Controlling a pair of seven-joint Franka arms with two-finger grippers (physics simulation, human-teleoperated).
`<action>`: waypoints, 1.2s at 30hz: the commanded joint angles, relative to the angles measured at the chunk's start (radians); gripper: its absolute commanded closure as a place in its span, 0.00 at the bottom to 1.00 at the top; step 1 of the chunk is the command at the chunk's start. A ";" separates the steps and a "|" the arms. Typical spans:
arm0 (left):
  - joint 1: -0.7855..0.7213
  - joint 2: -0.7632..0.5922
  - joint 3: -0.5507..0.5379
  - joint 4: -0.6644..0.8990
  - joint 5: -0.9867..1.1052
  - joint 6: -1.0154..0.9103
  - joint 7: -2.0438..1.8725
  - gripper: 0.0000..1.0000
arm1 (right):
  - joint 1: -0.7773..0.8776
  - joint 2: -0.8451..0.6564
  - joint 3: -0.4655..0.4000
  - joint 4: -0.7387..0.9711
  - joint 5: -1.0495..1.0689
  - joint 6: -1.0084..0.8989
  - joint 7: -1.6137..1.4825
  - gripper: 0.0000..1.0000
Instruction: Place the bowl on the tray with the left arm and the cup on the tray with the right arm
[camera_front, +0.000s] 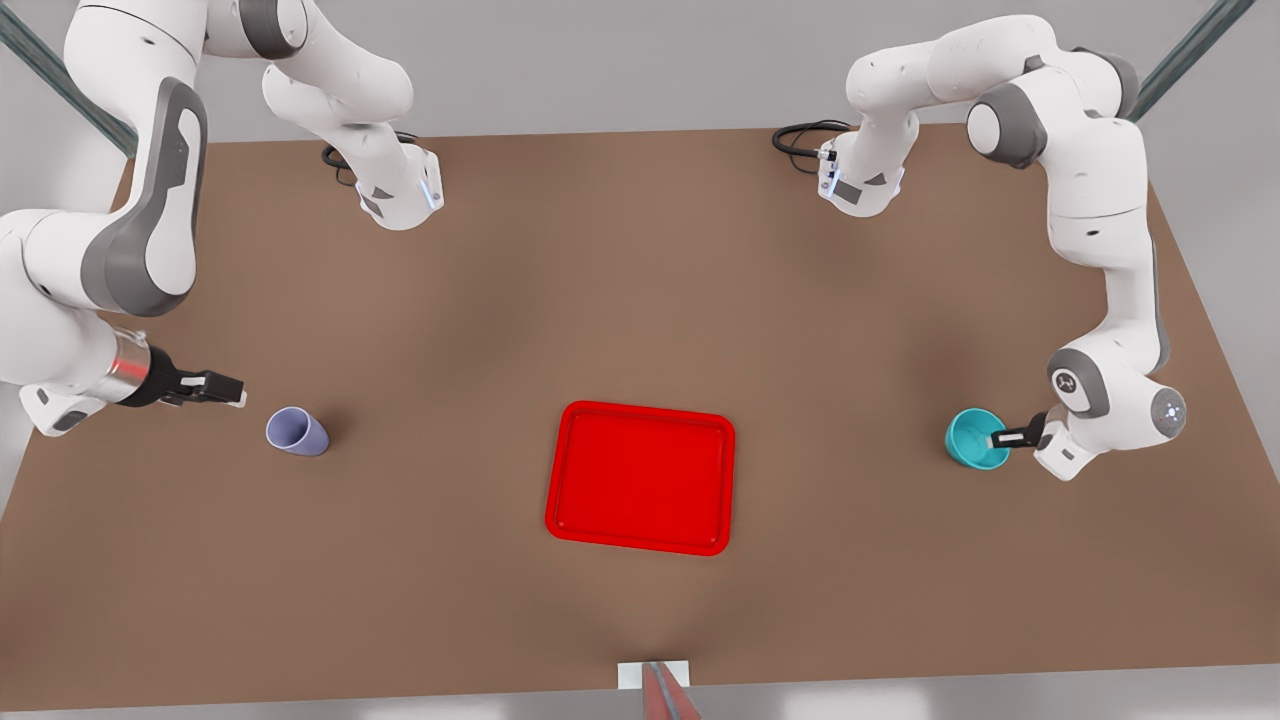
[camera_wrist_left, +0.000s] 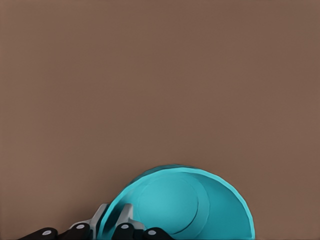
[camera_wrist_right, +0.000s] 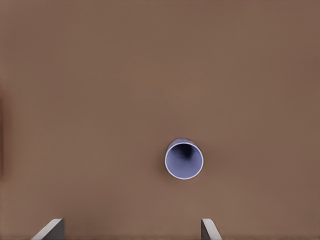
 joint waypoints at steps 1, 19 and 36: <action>0.000 0.000 0.000 0.000 0.009 0.000 -0.004 0.79 | 0.000 0.000 -0.001 0.000 0.000 0.000 0.000 0.00; -0.631 0.028 -0.130 0.299 -0.007 -0.072 -1.120 0.79 | -0.002 0.001 -0.001 0.002 0.000 -0.003 0.000 0.00; -0.606 0.042 -0.153 0.307 0.069 -0.075 -1.010 0.00 | -0.005 0.001 -0.001 0.002 0.000 -0.005 -0.002 0.00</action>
